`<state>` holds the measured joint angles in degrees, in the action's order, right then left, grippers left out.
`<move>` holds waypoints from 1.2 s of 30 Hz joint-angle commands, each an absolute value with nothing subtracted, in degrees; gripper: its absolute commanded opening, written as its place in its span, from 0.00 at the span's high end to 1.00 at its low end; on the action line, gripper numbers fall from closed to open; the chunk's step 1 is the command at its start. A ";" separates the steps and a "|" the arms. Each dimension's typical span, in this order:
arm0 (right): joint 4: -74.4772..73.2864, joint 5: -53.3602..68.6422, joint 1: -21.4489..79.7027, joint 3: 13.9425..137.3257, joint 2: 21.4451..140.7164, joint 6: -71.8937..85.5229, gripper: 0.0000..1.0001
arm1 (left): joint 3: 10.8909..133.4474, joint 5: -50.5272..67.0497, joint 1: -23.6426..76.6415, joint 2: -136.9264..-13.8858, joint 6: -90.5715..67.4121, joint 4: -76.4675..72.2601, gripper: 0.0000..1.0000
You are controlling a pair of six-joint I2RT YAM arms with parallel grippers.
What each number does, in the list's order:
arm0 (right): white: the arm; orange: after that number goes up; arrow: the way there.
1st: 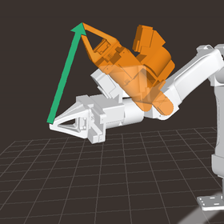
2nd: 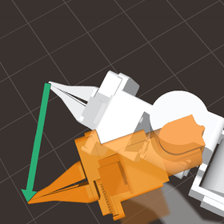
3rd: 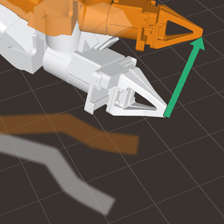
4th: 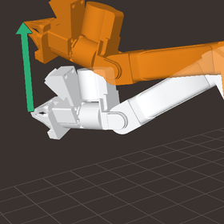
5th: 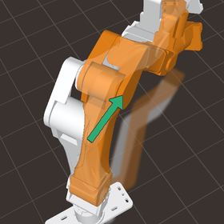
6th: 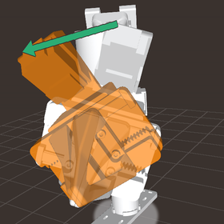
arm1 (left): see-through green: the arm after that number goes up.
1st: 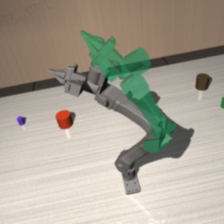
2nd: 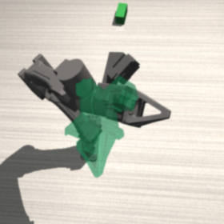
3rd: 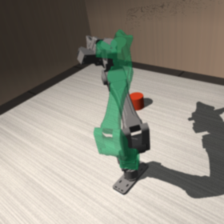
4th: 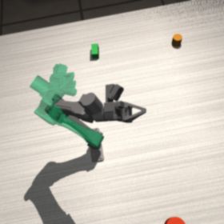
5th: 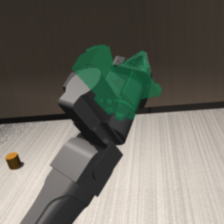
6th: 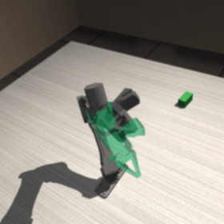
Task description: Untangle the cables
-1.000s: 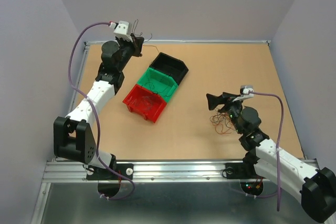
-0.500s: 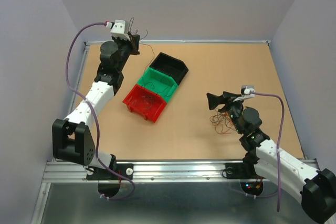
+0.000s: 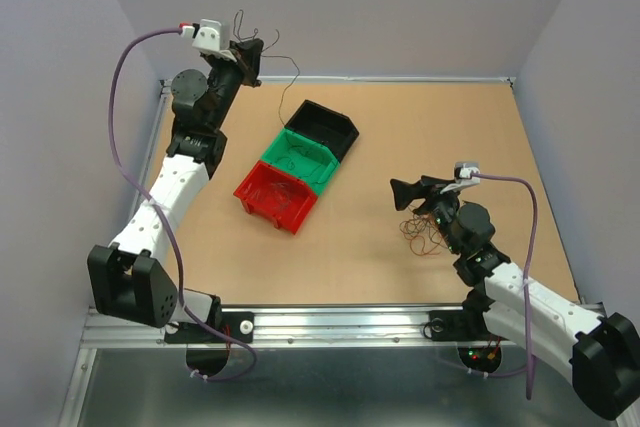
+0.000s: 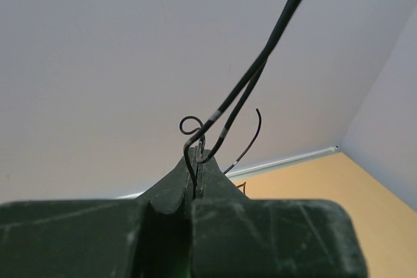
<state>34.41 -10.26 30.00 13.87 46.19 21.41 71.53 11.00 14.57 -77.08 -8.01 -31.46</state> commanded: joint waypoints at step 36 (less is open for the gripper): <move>37.62 -6.86 29.71 13.89 43.77 20.92 0.00 | 69.95 31.50 21.88 -93.93 42.10 2.02 1.00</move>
<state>35.05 -8.21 30.00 13.82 43.29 21.39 66.30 37.12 19.64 -88.90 39.62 -3.51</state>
